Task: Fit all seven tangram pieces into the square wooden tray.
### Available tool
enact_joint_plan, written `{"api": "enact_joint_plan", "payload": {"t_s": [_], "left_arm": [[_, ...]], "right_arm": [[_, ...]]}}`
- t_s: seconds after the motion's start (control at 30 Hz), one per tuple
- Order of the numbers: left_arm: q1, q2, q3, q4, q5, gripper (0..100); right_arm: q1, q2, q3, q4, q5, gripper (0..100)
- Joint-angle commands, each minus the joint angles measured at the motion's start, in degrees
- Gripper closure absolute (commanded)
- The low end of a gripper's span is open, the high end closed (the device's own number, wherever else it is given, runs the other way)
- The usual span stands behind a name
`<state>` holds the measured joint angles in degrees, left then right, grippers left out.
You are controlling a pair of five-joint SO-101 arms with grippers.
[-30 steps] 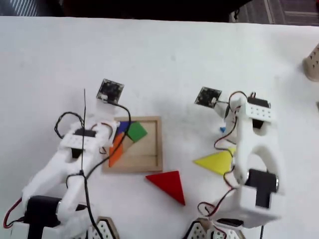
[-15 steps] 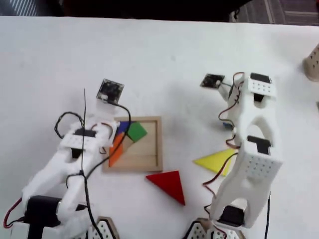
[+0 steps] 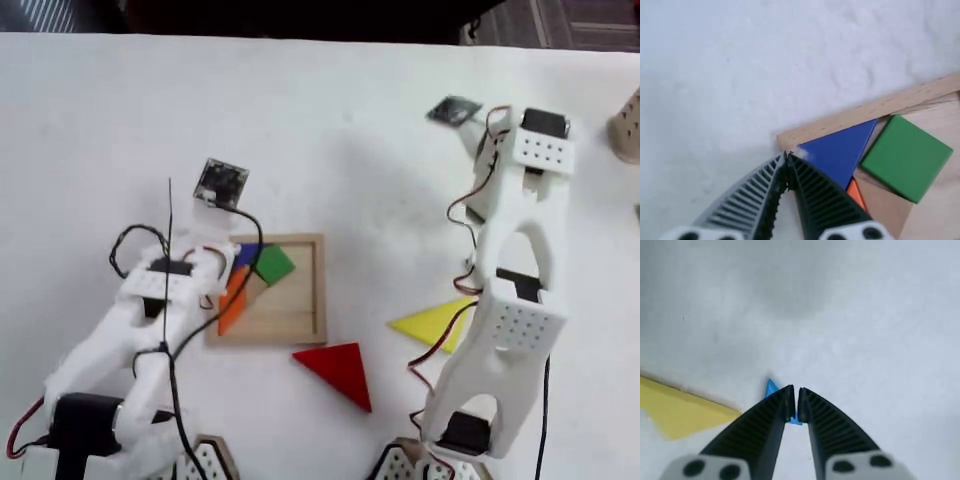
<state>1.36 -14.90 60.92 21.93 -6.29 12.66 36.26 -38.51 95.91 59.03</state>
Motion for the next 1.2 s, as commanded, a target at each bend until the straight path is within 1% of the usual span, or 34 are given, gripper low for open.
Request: {"api": "enact_joint_plan", "payload": {"t_s": [0.0,0.1,0.17,0.3,0.33,0.4,0.57,0.73,0.83,0.97,1.07,1.17], "left_arm": [[-0.40,-0.22,-2.37,-1.49,-0.35,98],[-0.40,-0.22,-2.37,-1.49,-0.35,98],[-0.40,-0.22,-2.37,-1.49,-0.35,98],[-0.40,-0.22,-2.37,-1.49,-0.35,98],[-0.40,-0.22,-2.46,-1.49,-0.44,98],[-0.40,-0.22,-2.55,-1.49,-0.44,98],[-0.40,-0.22,-2.55,-1.49,-0.44,98],[-0.40,-0.22,-2.55,-1.49,-0.44,98],[-0.40,-0.22,-2.64,-1.49,-0.44,98],[-0.48,-0.22,-2.64,-1.49,-0.44,98],[-0.48,-0.22,-2.64,-1.49,-0.44,98],[-0.57,-0.22,-2.81,-1.49,-0.44,98]], "right_arm": [[2.59,-1.27,-6.33,2.59,-3.87,98.1],[5.85,-1.10,-6.68,2.59,-3.25,98.1],[8.04,-1.36,-3.69,2.59,-0.26,96.7],[11.47,-2.86,5.36,2.59,8.53,85.0],[11.91,-3.47,7.56,2.59,10.11,83.0],[12.35,-5.23,11.69,2.59,12.04,82.3],[12.09,-11.38,20.57,1.27,12.66,82.9],[12.00,-18.15,29.98,-4.09,13.01,82.9],[11.56,-20.18,34.73,-8.13,17.32,82.8],[9.89,-20.79,37.71,-9.01,21.80,82.8],[8.40,-20.88,39.03,-9.71,22.42,82.8],[7.52,-21.05,40.79,-13.67,22.07,81.3]]}}
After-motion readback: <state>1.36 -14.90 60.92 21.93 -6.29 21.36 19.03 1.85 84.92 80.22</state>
